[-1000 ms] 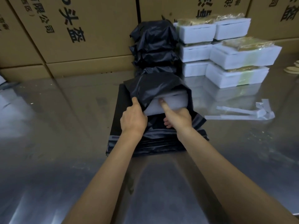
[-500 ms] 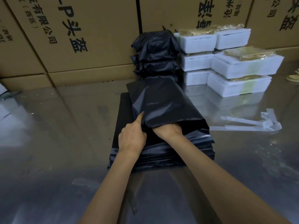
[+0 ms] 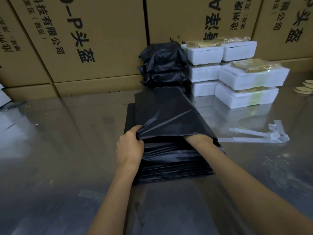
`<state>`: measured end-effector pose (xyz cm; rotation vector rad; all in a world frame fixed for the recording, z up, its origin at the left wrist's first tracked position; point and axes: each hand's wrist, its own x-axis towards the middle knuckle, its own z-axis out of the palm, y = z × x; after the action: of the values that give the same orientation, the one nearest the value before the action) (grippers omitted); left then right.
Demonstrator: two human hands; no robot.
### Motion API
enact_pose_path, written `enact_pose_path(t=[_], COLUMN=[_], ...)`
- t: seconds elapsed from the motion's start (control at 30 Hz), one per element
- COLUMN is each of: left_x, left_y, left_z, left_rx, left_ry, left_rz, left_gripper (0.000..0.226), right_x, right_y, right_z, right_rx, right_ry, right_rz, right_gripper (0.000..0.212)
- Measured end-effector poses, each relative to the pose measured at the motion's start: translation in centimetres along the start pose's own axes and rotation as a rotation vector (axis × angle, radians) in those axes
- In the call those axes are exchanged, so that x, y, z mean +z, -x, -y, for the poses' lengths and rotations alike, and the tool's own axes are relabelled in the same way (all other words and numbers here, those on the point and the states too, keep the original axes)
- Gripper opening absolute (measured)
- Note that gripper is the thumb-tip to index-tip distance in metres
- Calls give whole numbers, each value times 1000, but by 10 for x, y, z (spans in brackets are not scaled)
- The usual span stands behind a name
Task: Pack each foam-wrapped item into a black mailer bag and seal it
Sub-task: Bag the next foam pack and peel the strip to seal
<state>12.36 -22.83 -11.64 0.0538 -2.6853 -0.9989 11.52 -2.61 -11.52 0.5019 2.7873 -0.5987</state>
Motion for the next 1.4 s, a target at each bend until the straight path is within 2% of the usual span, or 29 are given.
enact_pose_path(t=[0.07, 0.2, 0.27, 0.33, 0.4, 0.47, 0.53, 0.57, 0.6, 0.63, 0.7, 0.77, 0.87, 0.9, 0.93, 1.0, 1.1, 1.17, 1.2, 1.27, 1.33, 1.4], left_x=[-4, -19, -26, -32, -37, -42, -56, -66, -78, -88, -98, -90, -51, -37, -24, 0, 25, 34, 37, 39, 44, 47], left_y=[2, 9, 18, 29, 41, 47, 46, 42, 34, 24, 0, -25, -58, -66, -72, -80, -74, -68, -68, -71, -68, -63], left_z=[-2, 0, 5, 12, 21, 34, 40, 36, 30, 20, -11, -42, -73, -75, -72, -60, -27, -14, -9, 3, 17, 24], left_rx=[26, 77, 110, 147, 169, 148, 104, 88, 77, 75, 113, 166, 192, 178, 155, 95, 9, -18, -17, 34, 184, 265], left_ry=[-4, -39, -108, -198, -321, -372, -267, -268, -313, -349, -288, -129, -30, 5, 21, 27, 233, 345, 328, 173, -34, -130], left_rz=[-29, -104, -124, -125, -76, 84, 388, 528, 605, 629, 610, 559, 483, 484, 489, 505, 577, 565, 557, 556, 531, 505], left_gripper=[63, 64, 66, 65, 66, 68, 66, 77, 100, 122, 141, 135, 117, 115, 115, 116, 128, 139, 142, 142, 134, 127], right_x=[-4, -7, -6, -2, 2, -3, -18, -28, -40, -53, -78, -97, -100, -94, -84, -59, -19, 1, 7, 13, 17, 20], right_y=[6, 20, 30, 48, 70, 95, 116, 123, 127, 128, 121, 102, 55, 40, 25, 1, -19, -27, -31, -36, -40, -44], right_z=[-3, 6, 6, 1, -7, -19, -32, -34, -33, -29, -16, 3, 26, 31, 35, 34, 16, -1, -9, -24, -37, -45], right_rx=[27, -55, -91, -132, -164, -272, -468, -519, -543, -546, -513, -452, -370, -354, -359, -379, -385, -371, -354, -326, -318, -335], right_ry=[40, -147, -161, -137, -99, -58, -25, -33, -79, -182, -468, -656, -568, -492, -437, -410, -558, -640, -653, -580, -373, -168], right_rz=[-8, -100, -101, -72, 32, 163, 294, 319, 300, 243, 78, -162, -574, -629, -610, -465, -311, -311, -311, -293, -338, -423], right_gripper=[52, 48, 54, 62, 61, 52, 39, 31, 22, 18, 26, 31, 18, 20, 35, 78, 122, 142, 149, 150, 133, 122])
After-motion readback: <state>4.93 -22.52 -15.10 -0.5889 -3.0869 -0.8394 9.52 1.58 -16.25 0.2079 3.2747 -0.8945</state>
